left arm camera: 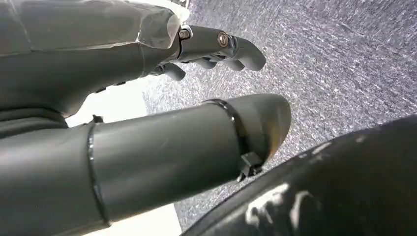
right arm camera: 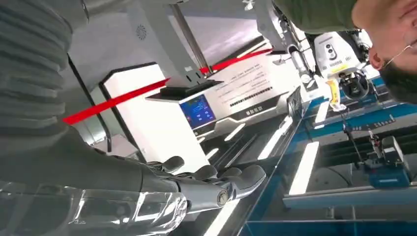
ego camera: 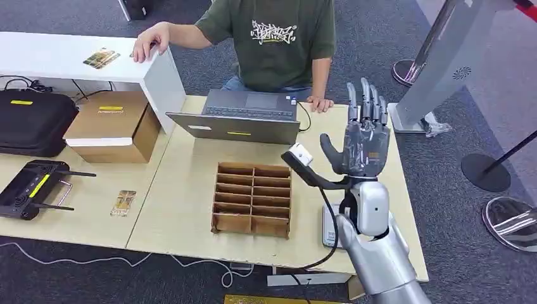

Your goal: Pass the card to the sensor for recognition and then transmit it.

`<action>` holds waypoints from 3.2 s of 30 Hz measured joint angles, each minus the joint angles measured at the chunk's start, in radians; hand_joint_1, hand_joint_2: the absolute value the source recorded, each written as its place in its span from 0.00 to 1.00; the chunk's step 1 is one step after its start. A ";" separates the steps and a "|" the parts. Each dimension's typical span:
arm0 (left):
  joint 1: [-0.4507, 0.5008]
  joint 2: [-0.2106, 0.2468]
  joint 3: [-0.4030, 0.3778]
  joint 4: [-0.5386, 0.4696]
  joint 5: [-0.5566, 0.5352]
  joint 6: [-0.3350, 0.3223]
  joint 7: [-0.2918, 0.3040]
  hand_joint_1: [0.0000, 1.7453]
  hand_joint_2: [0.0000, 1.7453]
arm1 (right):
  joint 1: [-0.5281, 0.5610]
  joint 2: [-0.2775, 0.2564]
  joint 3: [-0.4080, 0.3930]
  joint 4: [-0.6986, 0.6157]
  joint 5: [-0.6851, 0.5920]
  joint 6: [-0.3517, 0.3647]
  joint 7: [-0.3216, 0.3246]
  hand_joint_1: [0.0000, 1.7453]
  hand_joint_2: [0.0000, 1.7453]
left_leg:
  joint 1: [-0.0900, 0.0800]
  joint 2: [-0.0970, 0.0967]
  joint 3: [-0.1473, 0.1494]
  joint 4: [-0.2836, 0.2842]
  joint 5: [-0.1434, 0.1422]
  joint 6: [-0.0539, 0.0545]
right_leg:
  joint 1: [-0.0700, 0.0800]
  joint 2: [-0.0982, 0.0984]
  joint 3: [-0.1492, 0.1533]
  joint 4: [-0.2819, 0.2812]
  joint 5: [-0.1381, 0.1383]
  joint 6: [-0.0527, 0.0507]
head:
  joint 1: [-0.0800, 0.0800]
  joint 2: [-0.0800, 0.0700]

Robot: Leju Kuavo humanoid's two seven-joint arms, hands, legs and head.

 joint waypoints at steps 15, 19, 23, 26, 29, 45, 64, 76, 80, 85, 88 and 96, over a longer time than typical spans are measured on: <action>0.002 -0.005 0.025 0.000 -0.029 -0.007 0.010 0.00 0.00 | 0.261 -0.003 -0.054 -0.216 0.019 -0.076 -0.016 0.00 1.00 | 0.000 0.000 0.000 0.000 -0.001 0.000 | 0.000 0.000 0.000 0.000 0.000 0.000 | 0.000 0.000; 0.002 -0.005 0.025 0.000 -0.039 -0.020 0.012 0.00 0.00 | 0.326 -0.003 -0.074 -0.267 0.034 -0.076 -0.011 0.00 1.00 | 0.000 0.000 0.000 0.000 -0.001 0.000 | 0.000 0.000 0.000 0.000 0.000 0.000 | 0.000 0.000; 0.002 -0.005 0.026 0.000 -0.040 -0.027 0.013 0.00 0.00 | 0.370 -0.003 -0.086 -0.302 0.046 -0.077 -0.012 0.00 1.00 | 0.000 0.000 0.000 0.000 -0.001 0.001 | 0.000 0.000 0.000 0.000 0.000 0.000 | 0.000 0.000; 0.002 -0.005 0.034 0.000 -0.041 -0.028 0.013 0.00 0.00 | 0.391 -0.003 -0.098 -0.319 0.058 -0.077 -0.015 0.00 1.00 | 0.000 0.000 0.000 0.000 -0.001 0.001 | 0.000 0.000 0.000 0.000 0.000 0.000 | 0.000 0.000; 0.002 -0.005 0.043 0.000 -0.042 -0.028 0.013 0.00 0.00 | 0.412 -0.003 -0.102 -0.331 0.066 -0.077 -0.016 0.00 1.00 | 0.000 0.000 0.000 0.000 -0.001 0.001 | 0.000 0.000 0.000 0.000 0.000 0.000 | 0.000 0.000; 0.004 -0.013 0.100 -0.001 -0.043 -0.026 0.007 0.00 0.00 | 0.508 0.002 -0.103 -0.359 0.055 -0.043 -0.009 0.00 1.00 | 0.000 0.000 0.000 0.000 -0.001 0.001 | 0.000 0.000 0.000 0.000 -0.001 0.000 | 0.000 0.000; 0.017 -0.035 0.155 -0.024 -0.043 -0.031 0.007 0.00 0.00 | 0.581 0.053 -0.086 -0.352 0.021 0.027 0.021 0.00 1.00 | 0.000 0.000 0.000 0.000 -0.001 0.001 | 0.000 0.000 0.001 0.000 -0.001 0.000 | 0.000 0.000; 0.017 -0.043 0.175 -0.031 -0.043 -0.049 0.008 0.00 0.00 | 0.605 0.089 -0.059 -0.305 -0.004 0.058 0.017 0.00 1.00 | 0.000 0.000 0.000 0.000 -0.001 0.001 | 0.000 0.000 0.001 0.000 -0.002 0.000 | 0.000 0.000; 0.017 -0.043 0.176 -0.031 -0.043 -0.051 0.010 0.00 0.00 | 0.613 0.091 -0.042 -0.284 -0.007 0.057 0.029 0.00 1.00 | 0.000 0.000 0.000 0.000 -0.001 0.001 | 0.000 0.000 0.001 0.000 -0.002 0.000 | 0.000 0.000; 0.017 -0.043 0.176 -0.032 -0.043 -0.053 0.011 0.00 0.00 | 0.623 0.091 -0.014 -0.267 0.000 0.063 0.051 0.00 1.00 | 0.000 0.000 0.000 0.000 -0.002 0.000 | 0.000 0.000 0.001 0.000 -0.002 0.001 | 0.000 0.000; 0.017 -0.043 0.177 -0.032 -0.043 -0.057 0.011 0.00 0.00 | 0.624 0.090 0.001 -0.255 -0.002 0.062 0.056 0.00 1.00 | 0.000 0.000 0.000 0.000 -0.002 0.000 | 0.000 0.000 0.001 0.000 -0.002 0.001 | 0.000 0.000; 0.017 -0.043 0.179 -0.034 -0.043 -0.058 0.009 0.00 0.00 | 0.610 0.074 0.063 -0.225 0.045 0.067 0.069 0.00 1.00 | 0.000 0.000 0.000 0.000 -0.002 0.000 | 0.000 0.000 0.001 0.000 -0.002 0.001 | 0.000 0.000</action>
